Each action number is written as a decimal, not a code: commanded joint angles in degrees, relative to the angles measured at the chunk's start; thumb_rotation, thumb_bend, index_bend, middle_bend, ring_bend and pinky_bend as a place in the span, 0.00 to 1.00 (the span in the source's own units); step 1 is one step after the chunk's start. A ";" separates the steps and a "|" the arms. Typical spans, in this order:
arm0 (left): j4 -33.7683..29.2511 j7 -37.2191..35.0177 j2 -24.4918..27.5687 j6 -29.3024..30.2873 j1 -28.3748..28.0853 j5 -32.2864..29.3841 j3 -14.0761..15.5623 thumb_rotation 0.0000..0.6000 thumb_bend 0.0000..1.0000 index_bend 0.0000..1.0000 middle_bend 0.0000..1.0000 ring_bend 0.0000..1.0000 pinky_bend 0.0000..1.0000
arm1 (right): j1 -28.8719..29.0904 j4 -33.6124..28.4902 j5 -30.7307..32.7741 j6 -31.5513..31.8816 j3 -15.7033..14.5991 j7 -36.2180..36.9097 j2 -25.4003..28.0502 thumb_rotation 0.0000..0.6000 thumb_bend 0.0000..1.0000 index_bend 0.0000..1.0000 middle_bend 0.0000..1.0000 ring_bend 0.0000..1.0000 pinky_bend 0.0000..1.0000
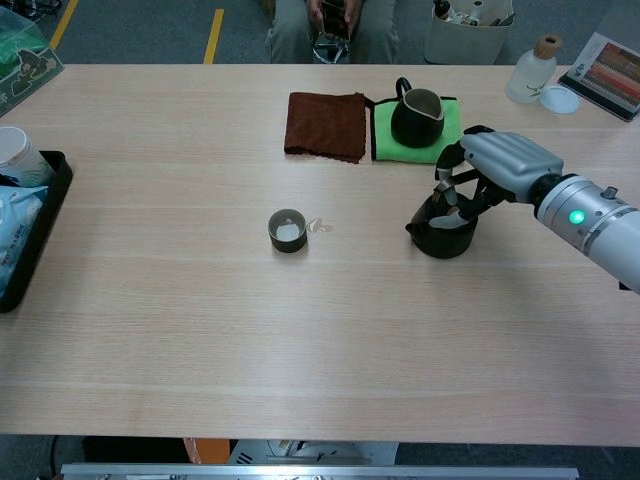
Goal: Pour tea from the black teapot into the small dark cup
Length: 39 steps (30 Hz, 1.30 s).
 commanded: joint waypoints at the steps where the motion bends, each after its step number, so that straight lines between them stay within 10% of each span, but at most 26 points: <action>1: 0.08 -0.02 0.05 -0.01 0.01 -0.08 -0.03 1.00 0.30 0.07 0.08 0.02 0.10 | 0.16 -0.40 0.30 -0.08 -0.09 -0.59 0.55 0.75 0.00 0.61 0.37 0.21 0.00; 16: 0.51 -0.53 0.24 -0.11 0.04 -1.07 -0.45 1.00 0.30 0.07 0.08 0.02 0.10 | 0.22 -3.45 1.62 2.12 -1.08 -5.43 2.17 0.76 0.00 0.10 0.12 0.03 0.00; 24: 0.68 -1.57 1.10 1.09 0.59 -0.67 -0.55 1.00 0.30 0.07 0.08 0.02 0.10 | -2.76 -6.11 -3.17 10.27 -1.67 -6.89 3.92 0.99 0.00 0.07 0.07 0.00 0.00; 39: 1.08 -3.36 3.28 4.47 2.00 3.39 0.39 1.00 0.30 0.07 0.09 0.02 0.10 | -14.93 -16.43 -10.71 28.65 -6.22 -9.59 14.63 1.00 0.01 0.12 0.17 0.01 0.00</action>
